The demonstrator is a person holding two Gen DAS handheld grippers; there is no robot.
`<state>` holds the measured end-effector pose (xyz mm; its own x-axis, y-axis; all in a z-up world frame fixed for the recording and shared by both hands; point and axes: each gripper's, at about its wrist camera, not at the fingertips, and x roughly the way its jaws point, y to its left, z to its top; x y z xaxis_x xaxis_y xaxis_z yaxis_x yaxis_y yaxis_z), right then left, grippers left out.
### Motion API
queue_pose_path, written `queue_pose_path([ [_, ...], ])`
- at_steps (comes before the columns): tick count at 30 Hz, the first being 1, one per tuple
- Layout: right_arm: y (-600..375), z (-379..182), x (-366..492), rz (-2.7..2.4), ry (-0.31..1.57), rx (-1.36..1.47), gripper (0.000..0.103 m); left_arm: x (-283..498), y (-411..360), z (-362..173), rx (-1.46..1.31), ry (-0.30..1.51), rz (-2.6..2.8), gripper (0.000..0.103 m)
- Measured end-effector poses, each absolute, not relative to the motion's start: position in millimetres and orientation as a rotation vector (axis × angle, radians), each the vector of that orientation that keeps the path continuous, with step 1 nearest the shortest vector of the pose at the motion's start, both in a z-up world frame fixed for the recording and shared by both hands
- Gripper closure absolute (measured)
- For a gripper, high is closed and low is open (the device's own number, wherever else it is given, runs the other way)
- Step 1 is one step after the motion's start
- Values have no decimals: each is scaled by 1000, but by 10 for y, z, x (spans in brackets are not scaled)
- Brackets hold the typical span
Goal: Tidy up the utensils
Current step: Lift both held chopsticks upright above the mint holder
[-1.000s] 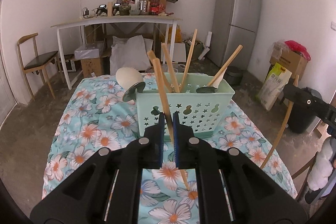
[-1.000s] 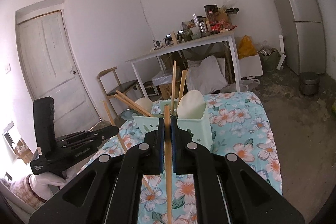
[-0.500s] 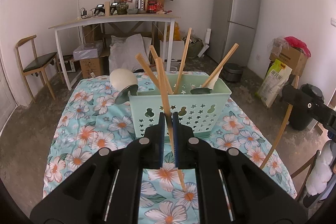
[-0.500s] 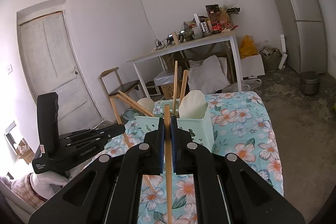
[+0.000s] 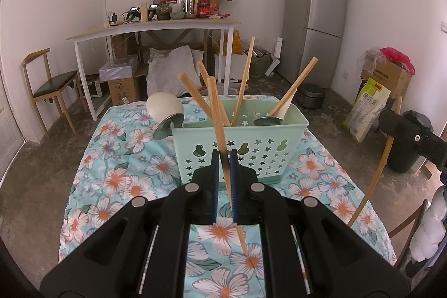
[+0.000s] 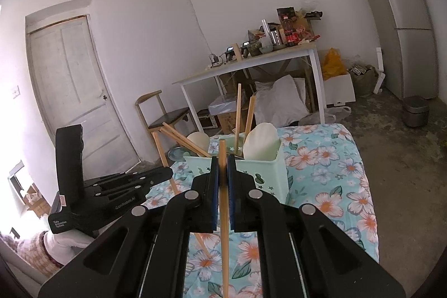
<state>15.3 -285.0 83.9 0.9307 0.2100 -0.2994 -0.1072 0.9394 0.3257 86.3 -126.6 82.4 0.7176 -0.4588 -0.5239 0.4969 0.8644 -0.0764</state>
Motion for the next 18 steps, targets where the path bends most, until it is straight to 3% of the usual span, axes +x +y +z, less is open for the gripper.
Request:
queue_pose_path([
  [18,-2832,881,152,169,331,306,97,859,-1276,829,75,557,-527,97],
])
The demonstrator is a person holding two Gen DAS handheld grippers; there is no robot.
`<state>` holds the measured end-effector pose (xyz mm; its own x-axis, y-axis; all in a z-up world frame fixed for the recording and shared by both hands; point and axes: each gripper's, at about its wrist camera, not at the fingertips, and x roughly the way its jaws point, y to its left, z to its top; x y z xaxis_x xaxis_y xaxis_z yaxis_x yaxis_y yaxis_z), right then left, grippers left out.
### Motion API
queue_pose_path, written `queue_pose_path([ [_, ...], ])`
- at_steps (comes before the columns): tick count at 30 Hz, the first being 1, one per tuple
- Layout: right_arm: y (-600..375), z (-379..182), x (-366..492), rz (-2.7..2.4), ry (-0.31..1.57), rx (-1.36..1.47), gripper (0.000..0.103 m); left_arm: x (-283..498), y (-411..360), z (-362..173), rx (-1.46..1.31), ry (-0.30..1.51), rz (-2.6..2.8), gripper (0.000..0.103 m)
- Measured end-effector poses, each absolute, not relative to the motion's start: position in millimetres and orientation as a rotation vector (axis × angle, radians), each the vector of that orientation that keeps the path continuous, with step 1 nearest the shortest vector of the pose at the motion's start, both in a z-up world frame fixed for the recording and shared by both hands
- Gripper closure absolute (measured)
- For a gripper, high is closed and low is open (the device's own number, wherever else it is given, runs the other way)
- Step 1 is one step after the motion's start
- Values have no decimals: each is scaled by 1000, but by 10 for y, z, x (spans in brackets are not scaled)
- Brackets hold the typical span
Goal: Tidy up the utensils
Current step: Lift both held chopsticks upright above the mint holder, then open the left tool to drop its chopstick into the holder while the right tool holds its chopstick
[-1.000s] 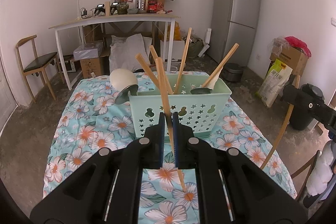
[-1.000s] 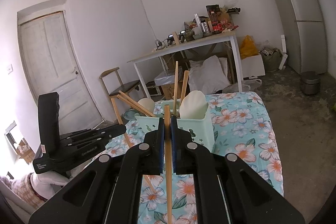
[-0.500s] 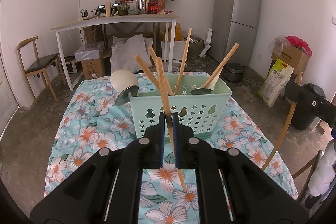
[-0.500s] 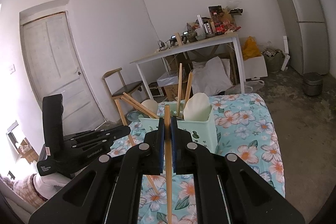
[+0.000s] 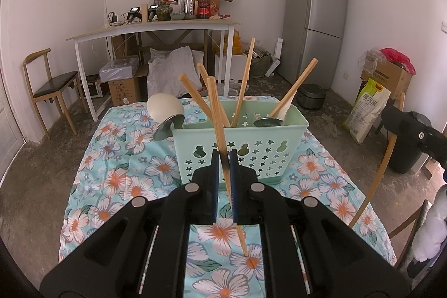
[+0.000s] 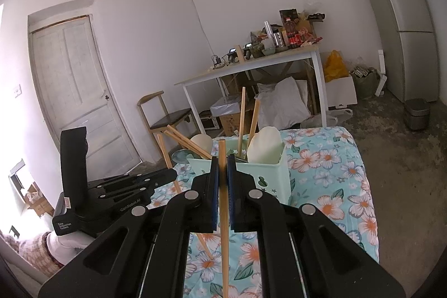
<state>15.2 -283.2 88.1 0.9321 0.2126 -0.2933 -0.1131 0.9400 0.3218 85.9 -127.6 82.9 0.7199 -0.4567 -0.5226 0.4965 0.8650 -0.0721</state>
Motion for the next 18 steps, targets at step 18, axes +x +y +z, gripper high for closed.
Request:
queue_pose_path([
  [18,-2917,926,43,175,288,327,97,900,-754,2012,-189,263,-709,98],
])
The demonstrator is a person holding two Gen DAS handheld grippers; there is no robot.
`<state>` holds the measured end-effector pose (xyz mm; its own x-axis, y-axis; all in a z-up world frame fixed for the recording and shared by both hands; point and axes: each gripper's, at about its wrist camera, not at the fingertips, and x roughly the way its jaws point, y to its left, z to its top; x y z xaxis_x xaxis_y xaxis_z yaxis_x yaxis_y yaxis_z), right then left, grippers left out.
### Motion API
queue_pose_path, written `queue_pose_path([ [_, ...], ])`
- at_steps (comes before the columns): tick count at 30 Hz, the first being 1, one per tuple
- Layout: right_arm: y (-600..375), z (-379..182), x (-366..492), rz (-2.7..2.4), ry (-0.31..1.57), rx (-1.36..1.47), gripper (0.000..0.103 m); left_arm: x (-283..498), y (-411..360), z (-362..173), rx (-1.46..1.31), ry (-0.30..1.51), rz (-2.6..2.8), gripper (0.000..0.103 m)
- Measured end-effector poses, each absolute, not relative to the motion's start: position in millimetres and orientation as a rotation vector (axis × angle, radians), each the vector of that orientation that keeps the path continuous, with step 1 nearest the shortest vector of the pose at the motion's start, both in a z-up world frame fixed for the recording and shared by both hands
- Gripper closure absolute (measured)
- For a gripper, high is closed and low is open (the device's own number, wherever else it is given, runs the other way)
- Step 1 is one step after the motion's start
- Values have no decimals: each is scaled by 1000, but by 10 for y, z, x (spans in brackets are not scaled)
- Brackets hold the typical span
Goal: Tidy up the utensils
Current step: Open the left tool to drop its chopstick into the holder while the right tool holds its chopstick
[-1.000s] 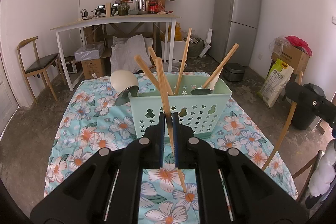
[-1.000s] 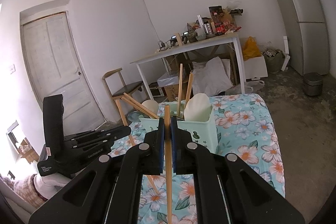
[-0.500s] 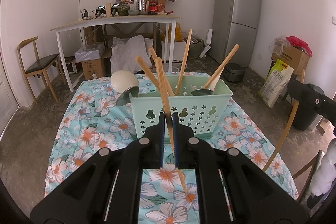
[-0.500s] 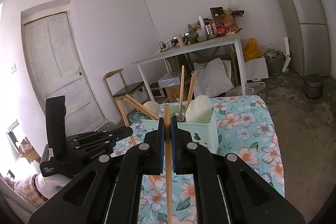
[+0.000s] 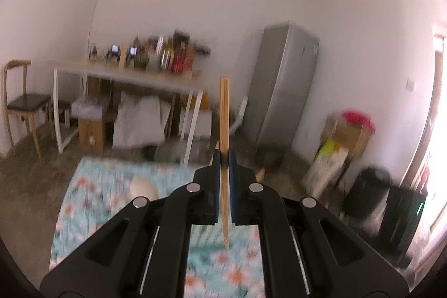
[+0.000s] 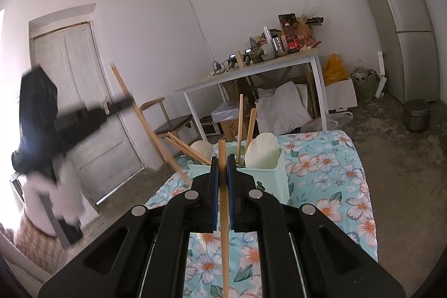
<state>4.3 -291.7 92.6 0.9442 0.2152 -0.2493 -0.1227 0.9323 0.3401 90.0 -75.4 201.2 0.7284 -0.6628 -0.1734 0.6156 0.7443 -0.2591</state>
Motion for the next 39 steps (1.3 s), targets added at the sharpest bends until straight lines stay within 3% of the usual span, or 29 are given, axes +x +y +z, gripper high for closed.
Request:
queue_pose_path([
  [8,-3012,910,-3,176,268,355,97,1139,-840,2431,-217,49,-626,98],
  [24,-3183,797,67,150,293,379,97,1735,-1355,1630,-181,233,-588,97],
  [26,-3172,798,68,148,296,375,97,1716,-1384,1561,-178,245,-586,70],
  [27,-3171,799,65,147,297,373,97,1731,-1363,1527,-182,254,-575,48],
  [30,-3158,824,48,143,294,365,97,1655,-1313,1491,-202,243,-573,45],
  [39,-3085,1147,95,150,235,301,97,1310,-833,1574,-232,203,-537,23],
])
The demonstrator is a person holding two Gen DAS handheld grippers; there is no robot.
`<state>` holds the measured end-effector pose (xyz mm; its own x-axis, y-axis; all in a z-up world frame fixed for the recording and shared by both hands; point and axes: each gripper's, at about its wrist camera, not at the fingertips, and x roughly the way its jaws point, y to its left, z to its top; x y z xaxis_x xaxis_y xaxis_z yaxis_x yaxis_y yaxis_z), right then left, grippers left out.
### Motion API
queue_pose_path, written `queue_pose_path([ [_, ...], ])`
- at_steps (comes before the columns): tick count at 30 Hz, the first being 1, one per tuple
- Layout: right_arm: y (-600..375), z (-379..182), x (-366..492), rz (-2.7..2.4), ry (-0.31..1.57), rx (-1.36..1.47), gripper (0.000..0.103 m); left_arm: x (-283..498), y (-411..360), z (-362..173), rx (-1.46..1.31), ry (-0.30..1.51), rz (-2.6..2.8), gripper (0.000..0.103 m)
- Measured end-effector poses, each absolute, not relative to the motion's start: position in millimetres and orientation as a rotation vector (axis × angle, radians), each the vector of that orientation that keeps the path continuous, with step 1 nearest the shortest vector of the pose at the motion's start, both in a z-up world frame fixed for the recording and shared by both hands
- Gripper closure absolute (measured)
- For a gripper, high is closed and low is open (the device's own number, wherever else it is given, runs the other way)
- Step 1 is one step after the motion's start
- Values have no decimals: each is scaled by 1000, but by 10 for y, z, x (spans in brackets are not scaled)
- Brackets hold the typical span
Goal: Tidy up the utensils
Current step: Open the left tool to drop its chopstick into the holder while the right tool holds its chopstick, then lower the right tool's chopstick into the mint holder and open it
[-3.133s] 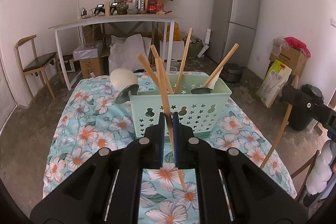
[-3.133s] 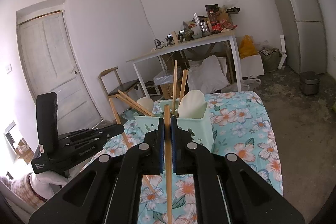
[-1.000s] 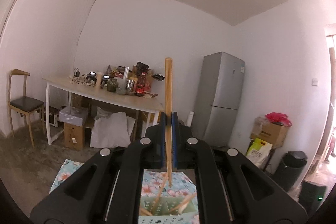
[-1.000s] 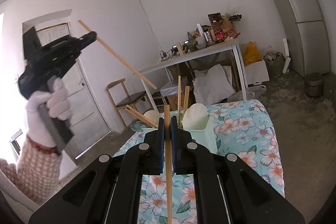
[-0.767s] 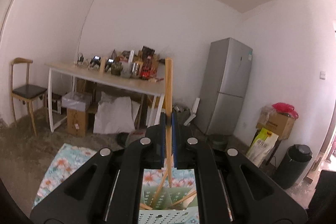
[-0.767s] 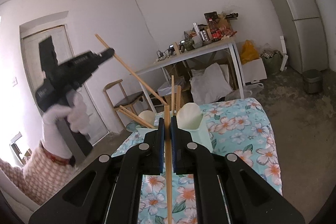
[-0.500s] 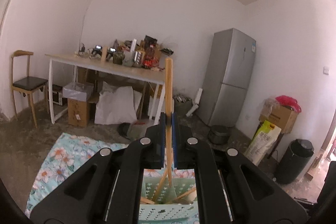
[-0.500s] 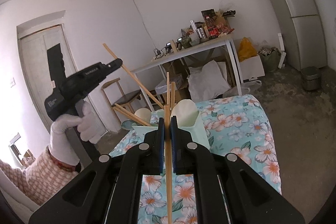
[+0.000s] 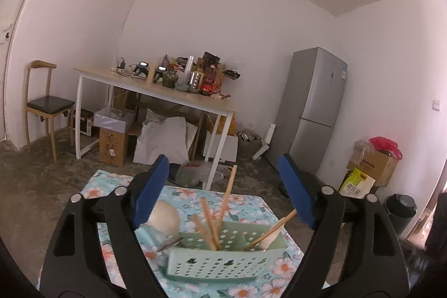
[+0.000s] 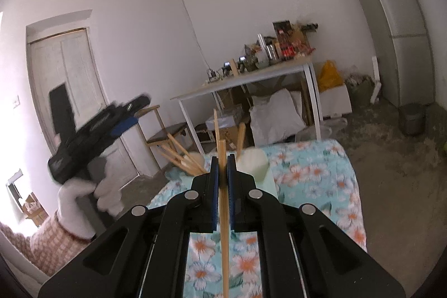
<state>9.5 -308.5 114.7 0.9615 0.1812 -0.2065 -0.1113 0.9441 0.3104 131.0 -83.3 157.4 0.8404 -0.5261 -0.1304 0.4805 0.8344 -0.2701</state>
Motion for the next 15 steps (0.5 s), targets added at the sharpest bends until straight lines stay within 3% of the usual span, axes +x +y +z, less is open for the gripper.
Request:
queue_pose_path([
  [8,-2930,1913,370,183,37,227,97,948,-358,1388,-193,242,-496,13],
  [15,-2806,2188,897,160,-29,228,97,790,82,899,-179,329,-327,8],
])
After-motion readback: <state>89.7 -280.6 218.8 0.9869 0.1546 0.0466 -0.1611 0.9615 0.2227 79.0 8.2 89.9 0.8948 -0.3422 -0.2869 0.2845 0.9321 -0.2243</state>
